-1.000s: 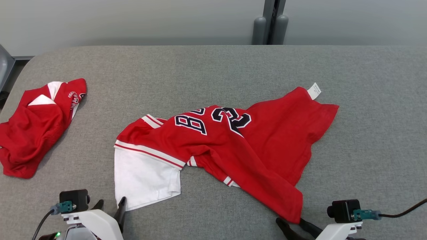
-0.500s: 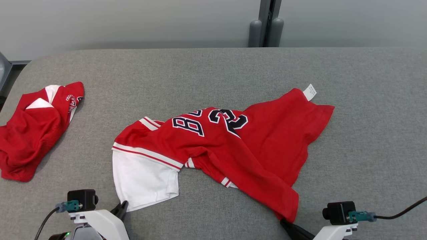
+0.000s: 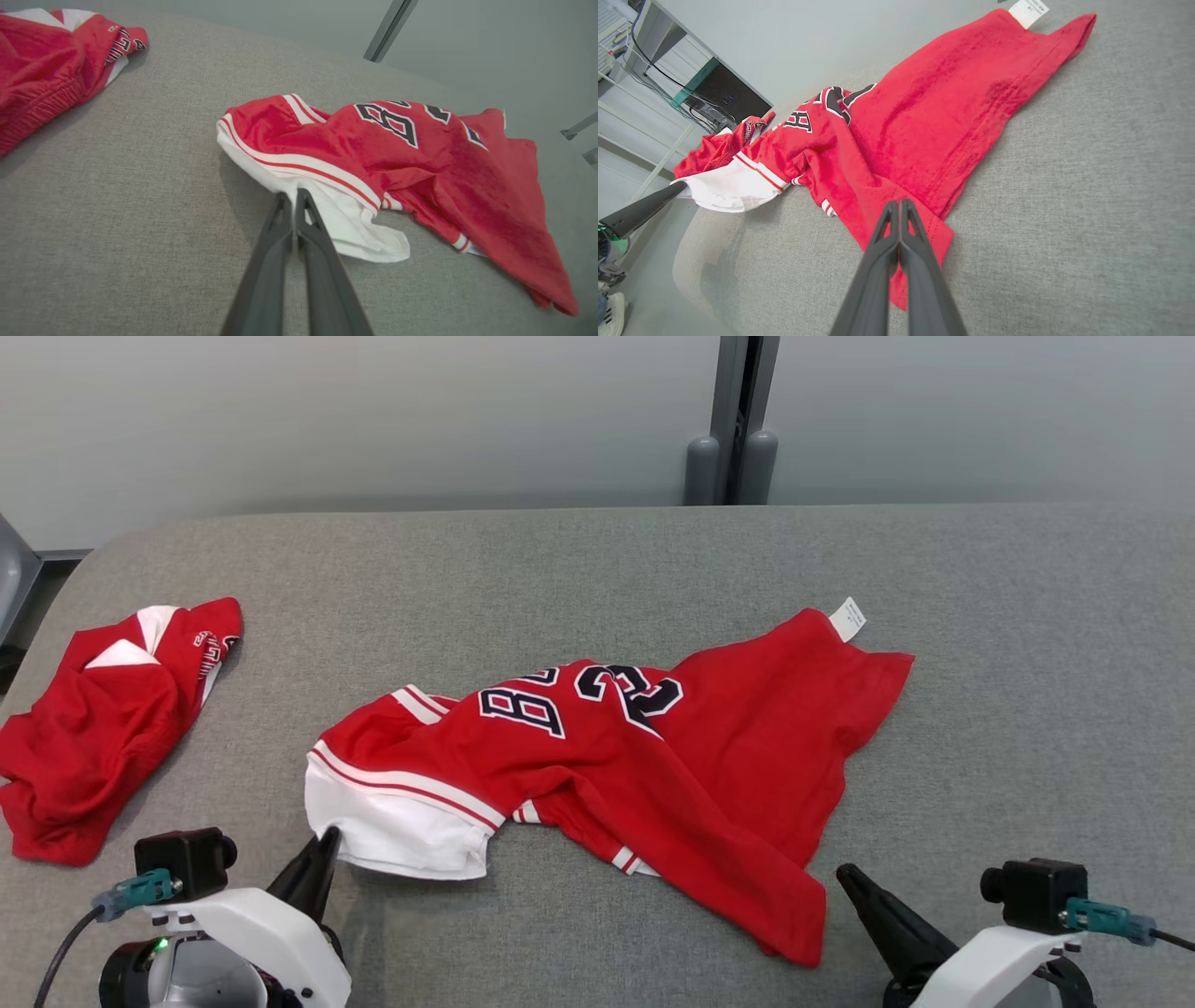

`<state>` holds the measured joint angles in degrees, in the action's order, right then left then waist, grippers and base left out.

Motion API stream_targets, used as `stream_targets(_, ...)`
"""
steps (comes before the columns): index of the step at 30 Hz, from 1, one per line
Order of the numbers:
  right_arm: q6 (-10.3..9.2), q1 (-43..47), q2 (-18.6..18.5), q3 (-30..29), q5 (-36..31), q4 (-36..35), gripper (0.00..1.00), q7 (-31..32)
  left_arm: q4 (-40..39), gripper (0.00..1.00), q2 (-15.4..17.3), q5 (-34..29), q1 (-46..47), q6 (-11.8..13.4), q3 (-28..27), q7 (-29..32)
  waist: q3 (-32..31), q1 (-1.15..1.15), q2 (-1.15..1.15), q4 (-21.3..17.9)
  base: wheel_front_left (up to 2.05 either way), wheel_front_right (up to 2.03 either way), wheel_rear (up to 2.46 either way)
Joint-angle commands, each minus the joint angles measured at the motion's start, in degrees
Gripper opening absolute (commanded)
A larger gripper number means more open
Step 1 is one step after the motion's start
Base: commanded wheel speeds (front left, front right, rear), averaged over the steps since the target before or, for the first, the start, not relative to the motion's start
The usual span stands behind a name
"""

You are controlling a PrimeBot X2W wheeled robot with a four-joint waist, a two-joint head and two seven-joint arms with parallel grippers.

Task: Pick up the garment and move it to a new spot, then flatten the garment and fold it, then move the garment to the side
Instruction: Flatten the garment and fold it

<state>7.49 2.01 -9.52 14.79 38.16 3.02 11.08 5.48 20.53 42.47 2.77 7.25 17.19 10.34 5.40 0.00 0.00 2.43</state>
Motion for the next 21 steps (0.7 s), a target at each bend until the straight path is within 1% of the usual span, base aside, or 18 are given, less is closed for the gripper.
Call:
stream_targets(1, 0.01, -0.4, -0.5, -0.4, 0.2, -0.2, 0.0, -0.5, -0.6, 0.0, 0.4, 0.0, 0.1, 0.4, -0.4, -0.1, -0.1, 0.0, 0.0, -0.2, 0.0, 0.0, 0.0)
stream_targets(6, 0.01, 0.5, -0.8, -0.6, 0.9, 0.5, 0.0, 0.1, -3.3, 0.0, 1.4, 0.0, -0.6, 1.4, -0.9, 0.7, -0.3, 0.0, 0.0, -0.7, 0.0, 0.0, 0.0)
stream_targets(11, 0.01, 1.7, -0.7, -1.2, 0.8, 0.9, 0.0, 0.7, -4.5, 0.0, 1.5, 0.2, -1.5, 2.0, -0.5, 1.5, -0.1, 0.0, 0.0, -1.1, 0.0, 0.0, 0.0)
stream_targets(12, 0.01, 2.0, -0.5, -1.3, 0.8, 1.2, 0.02, 1.0, -4.5, 0.0, 1.4, 0.3, -1.8, 2.1, -0.4, 1.6, -0.1, 0.0, 0.0, -1.1, 0.0, 0.0, 0.0)
stream_targets(13, 0.01, 2.2, -0.4, -1.4, 1.0, 1.4, 0.4, 1.4, -4.5, 0.0, 1.4, 0.3, -2.1, 2.2, -0.2, 1.7, -0.1, 0.0, 0.0, -1.2, 0.0, 0.0, 0.0)
stream_targets(14, 0.01, 2.3, -0.3, -1.5, 1.2, 1.6, 0.9, 2.0, -4.5, 0.0, 1.4, 0.2, -2.2, 2.3, -0.1, 1.8, -0.1, 0.0, 0.0, -1.2, 0.0, 0.0, 0.0)
stream_targets(15, 0.01, 2.6, -0.2, -1.5, 1.4, 1.9, 1.0, 2.9, -4.5, 0.0, 1.4, 0.2, -2.2, 2.4, -0.1, 1.9, -0.1, 0.0, 0.0, -1.2, 0.0, 0.0, 0.0)
stream_targets(18, 0.01, 3.3, 0.1, -1.2, 1.7, 2.8, 1.0, 6.5, -4.5, 0.0, 1.2, 0.1, -2.0, 2.4, 0.2, 2.0, -0.2, 0.0, 0.0, -1.1, 0.0, 0.0, 0.0)
stream_targets(21, 0.01, 3.1, 0.9, -0.1, 2.4, 3.1, 1.0, 8.1, -4.3, 0.0, 1.1, 0.1, -1.7, 2.4, 0.5, 2.1, -0.1, 0.0, 0.0, -0.8, 0.0, 0.0, 0.0)
